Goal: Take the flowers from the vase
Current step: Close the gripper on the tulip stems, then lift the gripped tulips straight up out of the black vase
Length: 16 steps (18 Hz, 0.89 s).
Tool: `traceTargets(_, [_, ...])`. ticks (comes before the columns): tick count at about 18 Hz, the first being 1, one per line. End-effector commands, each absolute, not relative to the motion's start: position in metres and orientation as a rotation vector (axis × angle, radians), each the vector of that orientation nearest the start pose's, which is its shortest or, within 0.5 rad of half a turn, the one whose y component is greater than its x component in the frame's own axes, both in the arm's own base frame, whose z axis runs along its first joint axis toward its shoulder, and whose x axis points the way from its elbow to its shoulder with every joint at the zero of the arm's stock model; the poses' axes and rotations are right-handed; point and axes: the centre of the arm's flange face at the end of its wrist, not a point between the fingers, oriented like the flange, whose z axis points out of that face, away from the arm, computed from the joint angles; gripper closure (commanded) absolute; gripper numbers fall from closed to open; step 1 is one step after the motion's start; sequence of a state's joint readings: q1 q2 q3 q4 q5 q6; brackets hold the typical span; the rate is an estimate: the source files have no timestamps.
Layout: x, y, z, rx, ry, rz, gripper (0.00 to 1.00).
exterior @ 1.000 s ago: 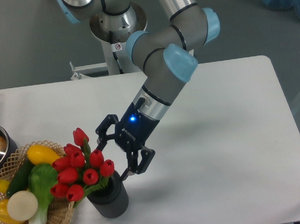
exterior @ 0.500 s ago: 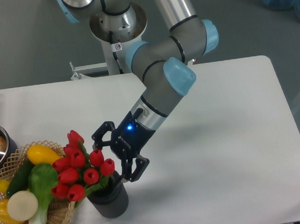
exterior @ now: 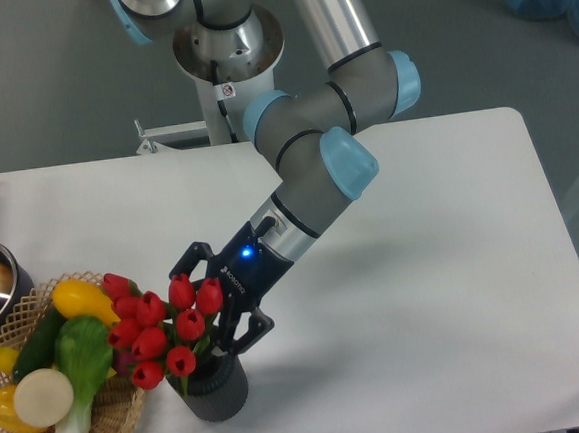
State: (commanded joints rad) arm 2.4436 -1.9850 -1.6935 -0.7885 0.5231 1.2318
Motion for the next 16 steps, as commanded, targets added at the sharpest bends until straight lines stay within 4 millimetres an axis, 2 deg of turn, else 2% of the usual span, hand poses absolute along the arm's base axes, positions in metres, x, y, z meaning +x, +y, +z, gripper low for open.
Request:
traceTargets(5, [-0.335, 0.559, 0.324, -2.032, 0.512, -0.375, 0.72])
traceTargets(11, [-0.351, 0.547, 0.336, -1.987, 0.462, -0.380, 0.72])
traceTargets(13, [-0.352, 0.542, 0.351, -1.973, 0.442, -0.377, 0.72])
traceTargets(16, [-0.365, 0.535, 0.372, -1.945, 0.390, -0.376, 0.72])
